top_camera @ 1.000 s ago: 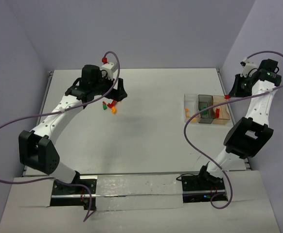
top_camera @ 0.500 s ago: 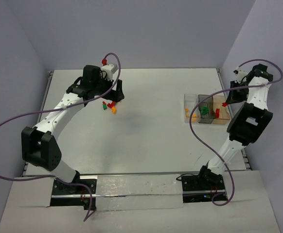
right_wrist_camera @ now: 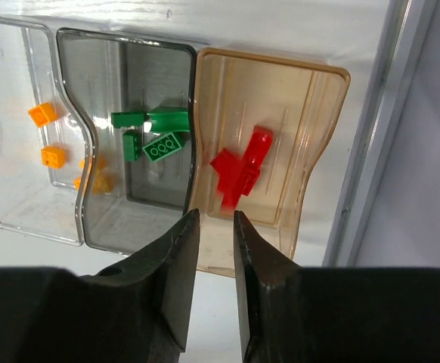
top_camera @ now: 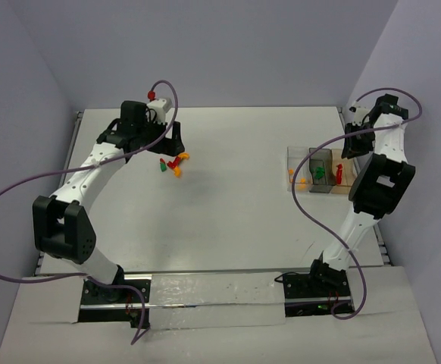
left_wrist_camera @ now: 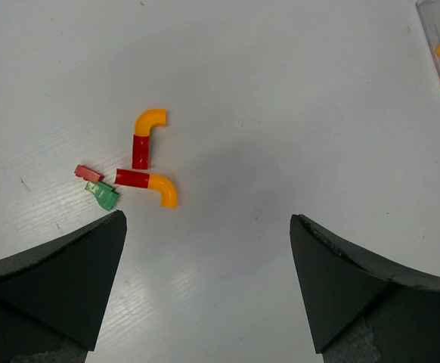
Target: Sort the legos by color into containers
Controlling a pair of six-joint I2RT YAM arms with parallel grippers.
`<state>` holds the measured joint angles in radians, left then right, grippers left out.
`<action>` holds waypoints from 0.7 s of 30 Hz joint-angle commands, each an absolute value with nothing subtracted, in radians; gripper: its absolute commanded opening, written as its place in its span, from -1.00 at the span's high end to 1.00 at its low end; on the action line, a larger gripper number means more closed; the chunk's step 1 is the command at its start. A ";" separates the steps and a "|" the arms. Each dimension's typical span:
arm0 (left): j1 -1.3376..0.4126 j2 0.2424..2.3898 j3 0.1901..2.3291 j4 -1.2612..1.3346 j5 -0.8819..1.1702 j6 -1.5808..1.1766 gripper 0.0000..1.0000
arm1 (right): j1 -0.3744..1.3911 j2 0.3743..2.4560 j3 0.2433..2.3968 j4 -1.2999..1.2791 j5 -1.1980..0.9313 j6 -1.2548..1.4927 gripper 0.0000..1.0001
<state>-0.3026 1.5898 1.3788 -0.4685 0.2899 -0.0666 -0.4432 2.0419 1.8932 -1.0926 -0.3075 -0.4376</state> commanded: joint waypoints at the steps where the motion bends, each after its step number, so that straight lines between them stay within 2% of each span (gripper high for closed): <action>1: -0.275 1.582 1.378 -0.494 0.316 -0.061 -0.99 | -0.437 2.059 1.959 -1.077 -0.269 -0.425 0.31; 6: -0.259 1.570 1.365 -0.501 0.317 -0.051 -0.99 | -0.436 2.049 1.956 -1.077 -0.264 -0.425 0.29; 11: -0.206 1.567 1.318 -0.510 0.339 -0.046 -0.97 | -0.414 1.993 1.939 -1.111 -0.352 -0.426 0.25; 16: -0.168 1.577 1.245 -0.502 0.262 0.002 -0.87 | -0.310 1.858 1.834 -1.084 -0.432 -0.413 0.01; 21: -0.147 1.598 1.186 -0.434 0.248 0.108 -0.72 | -0.199 1.784 1.772 -1.056 -0.487 -0.350 -0.42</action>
<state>-0.1615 1.5901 1.1944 -0.4882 0.2626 0.0165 -0.2775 1.8899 1.7941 -1.0832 -0.3997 -0.4023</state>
